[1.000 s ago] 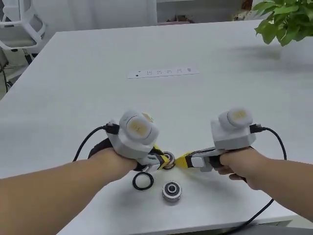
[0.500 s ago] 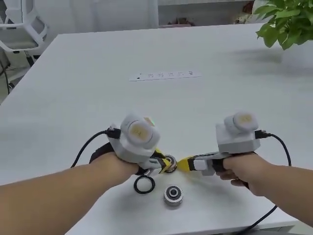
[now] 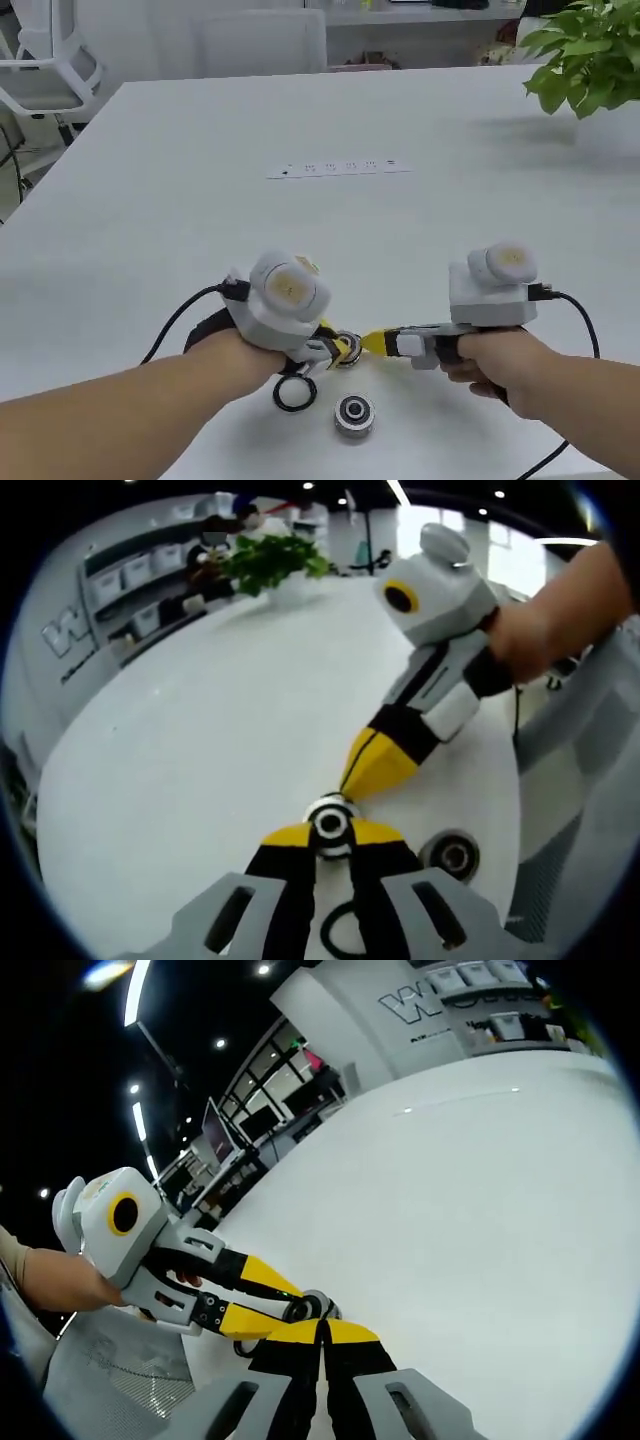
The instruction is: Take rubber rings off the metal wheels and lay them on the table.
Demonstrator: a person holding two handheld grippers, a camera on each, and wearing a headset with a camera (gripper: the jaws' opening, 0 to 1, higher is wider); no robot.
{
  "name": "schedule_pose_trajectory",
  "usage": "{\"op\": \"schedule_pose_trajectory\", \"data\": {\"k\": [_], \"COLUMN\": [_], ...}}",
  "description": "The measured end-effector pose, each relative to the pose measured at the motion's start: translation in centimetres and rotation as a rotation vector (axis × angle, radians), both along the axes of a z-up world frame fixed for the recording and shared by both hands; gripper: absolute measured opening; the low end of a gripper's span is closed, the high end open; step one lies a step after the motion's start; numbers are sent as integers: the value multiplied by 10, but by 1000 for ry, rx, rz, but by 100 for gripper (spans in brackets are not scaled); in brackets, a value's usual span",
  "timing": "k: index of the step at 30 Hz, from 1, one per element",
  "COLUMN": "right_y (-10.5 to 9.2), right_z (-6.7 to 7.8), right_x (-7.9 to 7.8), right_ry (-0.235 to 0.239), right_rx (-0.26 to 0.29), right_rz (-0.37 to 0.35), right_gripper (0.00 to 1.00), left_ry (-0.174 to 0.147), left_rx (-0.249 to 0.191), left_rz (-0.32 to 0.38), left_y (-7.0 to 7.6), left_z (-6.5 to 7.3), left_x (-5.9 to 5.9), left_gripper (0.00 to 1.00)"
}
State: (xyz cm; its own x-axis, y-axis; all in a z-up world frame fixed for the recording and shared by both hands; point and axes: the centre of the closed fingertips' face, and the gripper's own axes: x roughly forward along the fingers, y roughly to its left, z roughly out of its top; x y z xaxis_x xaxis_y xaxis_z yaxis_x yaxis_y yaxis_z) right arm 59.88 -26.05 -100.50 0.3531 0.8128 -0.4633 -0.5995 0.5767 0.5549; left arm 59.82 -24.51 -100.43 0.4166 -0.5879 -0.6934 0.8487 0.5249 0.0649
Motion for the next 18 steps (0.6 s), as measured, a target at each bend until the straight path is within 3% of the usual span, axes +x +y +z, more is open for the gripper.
{"op": "schedule_pose_trajectory", "data": {"k": [5,18], "right_y": [1,9], "right_z": [2,6], "right_x": [-1,-5], "right_ry": [-3,-84], "right_rx": [0,-54], "right_rz": [-7,46], "right_gripper": [0,0], "left_ry": [4,2], "left_rx": [2,4], "left_rz": [5,28], "left_y": [0,0], "left_z": [0,0], "left_x": [0,0], "left_gripper": [13,12]}}
